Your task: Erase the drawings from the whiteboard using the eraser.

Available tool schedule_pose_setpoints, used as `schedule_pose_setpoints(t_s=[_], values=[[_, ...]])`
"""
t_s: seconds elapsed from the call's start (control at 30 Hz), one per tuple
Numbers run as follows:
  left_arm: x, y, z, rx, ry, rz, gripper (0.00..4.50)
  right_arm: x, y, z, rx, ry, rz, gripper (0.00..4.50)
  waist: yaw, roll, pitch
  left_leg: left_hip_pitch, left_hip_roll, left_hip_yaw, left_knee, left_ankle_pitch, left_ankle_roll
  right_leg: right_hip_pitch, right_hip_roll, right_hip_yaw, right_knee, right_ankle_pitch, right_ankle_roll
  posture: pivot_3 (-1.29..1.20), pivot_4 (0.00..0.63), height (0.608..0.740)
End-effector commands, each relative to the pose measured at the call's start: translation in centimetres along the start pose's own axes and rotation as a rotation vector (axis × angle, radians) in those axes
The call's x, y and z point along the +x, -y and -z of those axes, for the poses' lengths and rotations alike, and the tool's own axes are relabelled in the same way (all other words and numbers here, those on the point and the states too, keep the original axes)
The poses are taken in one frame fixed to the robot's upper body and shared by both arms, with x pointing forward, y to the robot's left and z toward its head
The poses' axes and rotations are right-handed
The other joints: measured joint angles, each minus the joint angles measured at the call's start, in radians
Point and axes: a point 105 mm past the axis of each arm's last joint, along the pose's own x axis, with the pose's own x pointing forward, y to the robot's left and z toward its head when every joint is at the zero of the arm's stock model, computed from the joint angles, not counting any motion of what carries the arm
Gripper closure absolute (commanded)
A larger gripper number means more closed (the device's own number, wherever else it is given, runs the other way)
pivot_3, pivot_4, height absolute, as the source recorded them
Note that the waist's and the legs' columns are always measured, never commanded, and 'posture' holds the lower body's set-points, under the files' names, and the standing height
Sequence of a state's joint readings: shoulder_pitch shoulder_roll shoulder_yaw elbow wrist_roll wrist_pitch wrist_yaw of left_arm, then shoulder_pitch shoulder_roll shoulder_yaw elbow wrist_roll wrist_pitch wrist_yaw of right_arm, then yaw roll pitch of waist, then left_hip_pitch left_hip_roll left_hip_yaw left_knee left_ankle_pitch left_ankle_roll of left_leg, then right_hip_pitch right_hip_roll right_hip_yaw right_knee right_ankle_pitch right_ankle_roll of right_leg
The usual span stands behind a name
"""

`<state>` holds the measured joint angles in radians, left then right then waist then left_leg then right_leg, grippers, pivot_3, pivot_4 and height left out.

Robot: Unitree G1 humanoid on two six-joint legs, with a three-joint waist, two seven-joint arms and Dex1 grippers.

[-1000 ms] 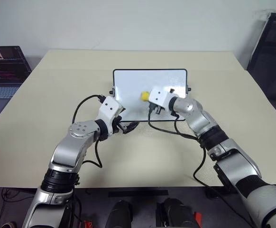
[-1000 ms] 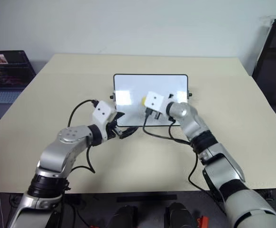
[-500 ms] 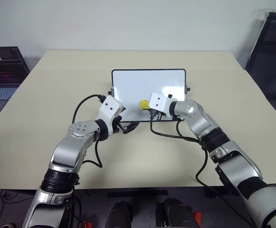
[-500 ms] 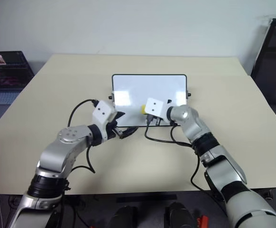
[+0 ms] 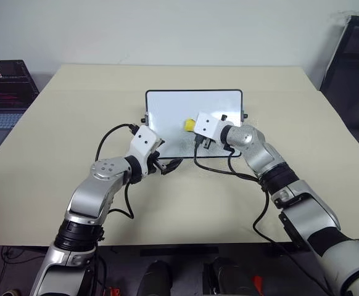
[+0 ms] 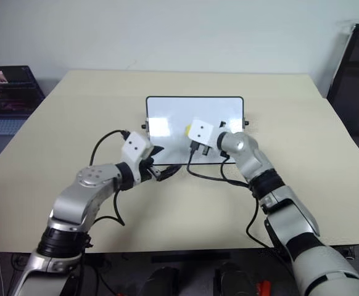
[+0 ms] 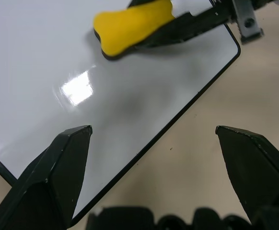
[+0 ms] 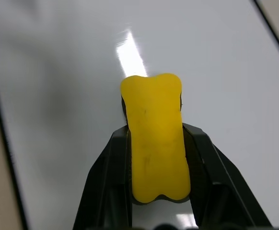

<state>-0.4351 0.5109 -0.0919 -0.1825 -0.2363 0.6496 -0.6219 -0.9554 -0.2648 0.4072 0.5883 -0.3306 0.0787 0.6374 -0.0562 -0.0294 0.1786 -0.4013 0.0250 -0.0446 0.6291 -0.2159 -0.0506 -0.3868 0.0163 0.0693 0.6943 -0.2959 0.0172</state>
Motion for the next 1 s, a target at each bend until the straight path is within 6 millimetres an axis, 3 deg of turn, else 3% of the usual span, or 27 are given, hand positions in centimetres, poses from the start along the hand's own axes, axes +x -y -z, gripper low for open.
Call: schedule_pose_setpoints(t_s=[0.03, 0.2, 0.3, 0.4, 0.57, 0.7, 0.87, 1.0], values=[[-0.1, 0.3, -1.3, 0.028, 0.045, 0.004, 0.00, -0.4, -0.7, 0.4, 0.010, -0.016, -0.034, 3.41, 0.000, 0.000, 0.000, 0.000, 0.000, 0.000, 0.000, 0.000, 0.000, 0.000, 0.000, 0.000, 0.000, 0.000, 0.000, 0.00, 0.150, 0.740], [-0.1, 0.4, -1.5, 0.030, 0.051, 0.014, 0.00, -1.6, 1.6, -0.6, 0.118, 0.063, 0.102, 3.41, 0.001, 0.000, 0.000, 0.000, 0.000, 0.000, 0.000, 0.000, 0.000, 0.000, 0.000, 0.000, 0.001, 0.000, 0.000, 0.00, 0.150, 0.740], [-0.1, 0.8, -1.8, 0.043, 0.078, 0.044, 0.00, -4.3, 2.9, -0.5, 0.267, 0.124, 0.204, 3.41, 0.008, 0.000, 0.000, -0.002, 0.000, -0.002, 0.000, 0.000, 0.000, -0.001, 0.000, 0.000, -0.001, 0.000, 0.000, 0.00, 0.150, 0.740], [0.0, 1.5, -2.2, 0.066, 0.102, 0.083, 0.00, -7.5, 2.9, 1.0, 0.373, 0.112, 0.287, 3.41, 0.017, 0.000, 0.000, -0.006, 0.000, -0.005, 0.000, 0.000, 0.000, -0.002, 0.000, -0.001, -0.005, 0.000, 0.000, 0.00, 0.150, 0.740], [0.6, 3.7, -2.7, 0.108, 0.149, 0.232, 0.00, -12.7, 1.3, 4.1, 0.544, 0.016, 0.452, 3.41, 0.026, 0.000, 0.000, -0.009, 0.000, -0.005, -0.001, 0.000, 0.000, -0.002, 0.000, -0.003, -0.010, 0.000, 0.000, 0.00, 0.150, 0.740], [0.9, 5.7, -3.1, 0.153, 0.205, 0.418, 0.00, -15.4, -1.1, 6.0, 0.656, -0.073, 0.561, 3.41, 0.023, 0.000, 0.000, -0.010, 0.000, -0.004, -0.001, 0.000, 0.000, -0.002, 0.000, -0.003, -0.011, 0.000, 0.000, 0.00, 0.150, 0.740], [2.1, 6.7, -3.7, 0.205, 0.252, 0.542, 0.00, -16.4, -2.9, 7.5, 0.685, -0.163, 0.600, 3.41, 0.021, 0.000, 0.000, -0.009, 0.000, 0.000, 0.000, 0.000, 0.000, -0.002, 0.001, -0.004, -0.012, -0.001, 0.002, 0.00, 0.150, 0.740], [4.6, 8.0, -5.5, 0.252, 0.312, 0.652, 0.00, -16.6, -4.3, 10.6, 0.818, -0.260, 0.659, 3.41, 0.026, 0.000, 0.000, -0.010, -0.002, 0.000, 0.000, 0.000, 0.000, -0.001, 0.005, -0.004, -0.012, -0.002, 0.005, 0.00, 0.150, 0.740]])
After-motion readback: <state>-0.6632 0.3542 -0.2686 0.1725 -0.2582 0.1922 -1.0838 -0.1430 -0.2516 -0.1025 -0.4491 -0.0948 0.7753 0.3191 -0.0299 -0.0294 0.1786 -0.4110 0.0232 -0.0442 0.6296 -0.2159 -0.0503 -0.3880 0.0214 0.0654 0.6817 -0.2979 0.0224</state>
